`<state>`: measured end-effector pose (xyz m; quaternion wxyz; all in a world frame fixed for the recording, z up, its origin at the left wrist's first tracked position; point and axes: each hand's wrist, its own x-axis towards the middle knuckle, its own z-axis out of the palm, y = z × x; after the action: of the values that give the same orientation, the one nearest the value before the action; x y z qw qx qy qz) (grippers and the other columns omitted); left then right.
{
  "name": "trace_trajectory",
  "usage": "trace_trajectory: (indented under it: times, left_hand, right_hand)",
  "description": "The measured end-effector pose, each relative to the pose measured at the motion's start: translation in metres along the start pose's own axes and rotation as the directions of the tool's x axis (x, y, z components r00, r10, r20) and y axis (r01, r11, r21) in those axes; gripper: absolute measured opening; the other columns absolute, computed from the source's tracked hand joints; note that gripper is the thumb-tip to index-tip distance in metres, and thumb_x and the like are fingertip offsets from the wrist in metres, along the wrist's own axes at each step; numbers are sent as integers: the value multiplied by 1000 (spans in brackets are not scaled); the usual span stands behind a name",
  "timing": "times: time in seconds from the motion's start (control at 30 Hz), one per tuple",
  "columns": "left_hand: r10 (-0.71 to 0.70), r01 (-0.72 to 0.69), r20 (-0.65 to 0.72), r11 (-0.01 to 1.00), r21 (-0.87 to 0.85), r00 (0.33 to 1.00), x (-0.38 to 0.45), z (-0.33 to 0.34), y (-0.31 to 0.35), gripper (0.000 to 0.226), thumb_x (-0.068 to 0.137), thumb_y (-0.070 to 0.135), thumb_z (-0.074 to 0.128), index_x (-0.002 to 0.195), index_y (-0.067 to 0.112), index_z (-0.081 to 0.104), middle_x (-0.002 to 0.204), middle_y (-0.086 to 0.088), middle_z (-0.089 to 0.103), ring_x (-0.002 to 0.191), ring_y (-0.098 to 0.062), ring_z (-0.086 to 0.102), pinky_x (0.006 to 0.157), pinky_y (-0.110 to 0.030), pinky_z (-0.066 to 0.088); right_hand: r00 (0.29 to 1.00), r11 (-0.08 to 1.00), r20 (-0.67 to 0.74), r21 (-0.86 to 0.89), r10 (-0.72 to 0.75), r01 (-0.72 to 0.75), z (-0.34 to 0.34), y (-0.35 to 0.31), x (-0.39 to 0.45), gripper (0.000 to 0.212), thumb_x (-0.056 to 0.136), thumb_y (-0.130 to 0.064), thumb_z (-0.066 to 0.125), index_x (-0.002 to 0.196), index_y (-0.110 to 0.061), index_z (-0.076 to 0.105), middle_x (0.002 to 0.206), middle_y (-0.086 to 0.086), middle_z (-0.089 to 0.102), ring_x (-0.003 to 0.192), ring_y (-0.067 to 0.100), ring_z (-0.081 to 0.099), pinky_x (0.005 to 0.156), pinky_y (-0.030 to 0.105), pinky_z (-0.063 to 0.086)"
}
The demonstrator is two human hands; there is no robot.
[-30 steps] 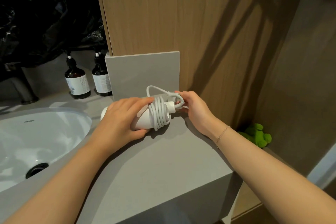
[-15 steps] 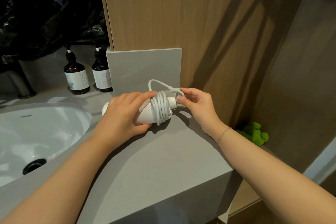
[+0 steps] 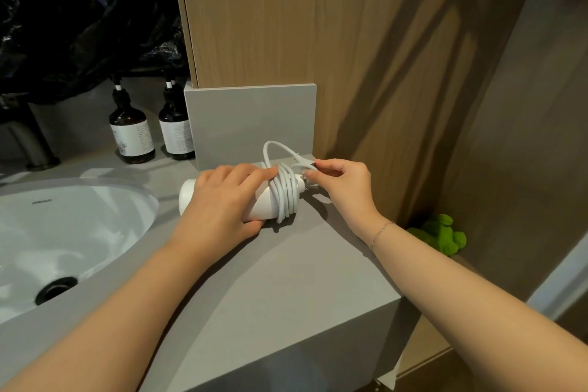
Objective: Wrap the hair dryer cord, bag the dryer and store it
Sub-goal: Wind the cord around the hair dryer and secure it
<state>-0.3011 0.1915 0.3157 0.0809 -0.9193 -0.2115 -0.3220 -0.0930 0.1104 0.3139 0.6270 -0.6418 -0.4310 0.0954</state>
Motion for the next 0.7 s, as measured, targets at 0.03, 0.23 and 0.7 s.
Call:
trace_trajectory:
  times: [0.03,0.23,0.7]
  left_hand:
    - [-12,12,14,1000,-6,1000,0,0,1,80,59,23,82,131,30,47,119,4,60,101,-30,56,84,-40,37]
    - [-70,107,174,972,-212,982,5,-21,4,49,73,48,51,119,30,49,130,5,41,117,-22,43,95,-39,34]
    - [-48,316,624,891,-326,780,108,-5,10,37,88,29,68,125,31,60,125,6,61,118,-14,54,101,-33,43]
  right_hand:
    - [1000,1000,17,8,12,-12,-1,0,0,23,81,-15,75,104,-13,75,83,-11,71,75,0,67,64,7,51]
    - [998,999,63,-28,22,-20,-5,-2,-2,26,83,-16,74,108,-9,72,84,-10,68,77,5,66,67,6,51]
    - [990,998,135,-46,-32,39,-8,-1,-4,23,86,-8,69,109,-6,72,96,6,67,79,7,64,68,9,51]
